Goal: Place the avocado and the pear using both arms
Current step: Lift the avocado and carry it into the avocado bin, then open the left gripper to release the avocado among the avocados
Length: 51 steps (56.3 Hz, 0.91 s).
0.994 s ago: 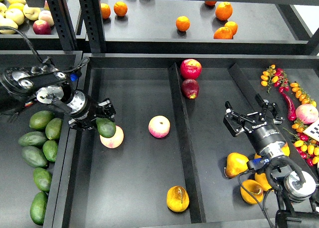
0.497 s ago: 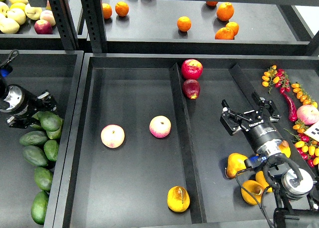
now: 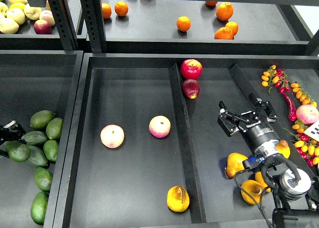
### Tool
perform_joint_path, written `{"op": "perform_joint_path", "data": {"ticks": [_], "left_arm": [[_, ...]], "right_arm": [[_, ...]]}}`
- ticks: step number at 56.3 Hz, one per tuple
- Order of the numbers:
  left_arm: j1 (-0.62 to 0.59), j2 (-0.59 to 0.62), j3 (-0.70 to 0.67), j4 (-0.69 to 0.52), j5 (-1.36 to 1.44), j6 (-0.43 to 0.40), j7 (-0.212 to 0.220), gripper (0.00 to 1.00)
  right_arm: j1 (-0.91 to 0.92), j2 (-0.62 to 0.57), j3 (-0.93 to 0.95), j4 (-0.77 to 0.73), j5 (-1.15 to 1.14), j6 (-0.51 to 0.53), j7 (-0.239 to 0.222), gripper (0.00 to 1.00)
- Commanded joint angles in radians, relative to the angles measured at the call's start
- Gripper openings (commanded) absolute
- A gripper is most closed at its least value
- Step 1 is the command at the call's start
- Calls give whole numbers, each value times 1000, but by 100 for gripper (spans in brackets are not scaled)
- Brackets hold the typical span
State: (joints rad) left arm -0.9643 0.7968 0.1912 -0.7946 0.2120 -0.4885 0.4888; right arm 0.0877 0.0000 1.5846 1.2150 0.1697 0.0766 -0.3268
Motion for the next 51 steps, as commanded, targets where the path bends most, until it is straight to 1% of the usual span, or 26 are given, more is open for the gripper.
{"op": "perform_joint_path", "data": {"ticks": [1, 15, 32, 48, 49, 51], "left_arm": [[67, 4, -52, -2, 20, 0, 0, 39], [147, -1, -98, 0, 46, 0, 0, 39], [176, -19, -99, 3, 49, 0, 0, 42], [197, -33, -99, 5, 52, 0, 0, 52], [197, -33, -99, 5, 52, 0, 0, 54], [197, -33, -99, 5, 52, 0, 0, 56]], "right_arm": [[0, 0, 0, 1, 1, 0, 2, 100], [0, 0, 0, 0, -1, 0, 0, 100], [1, 0, -12, 0, -3, 2, 2, 100], [1, 0, -15, 0, -3, 3, 3, 100], [0, 0, -15, 0, -3, 3, 3, 100], [0, 0, -15, 0, -3, 3, 3, 100]]}}
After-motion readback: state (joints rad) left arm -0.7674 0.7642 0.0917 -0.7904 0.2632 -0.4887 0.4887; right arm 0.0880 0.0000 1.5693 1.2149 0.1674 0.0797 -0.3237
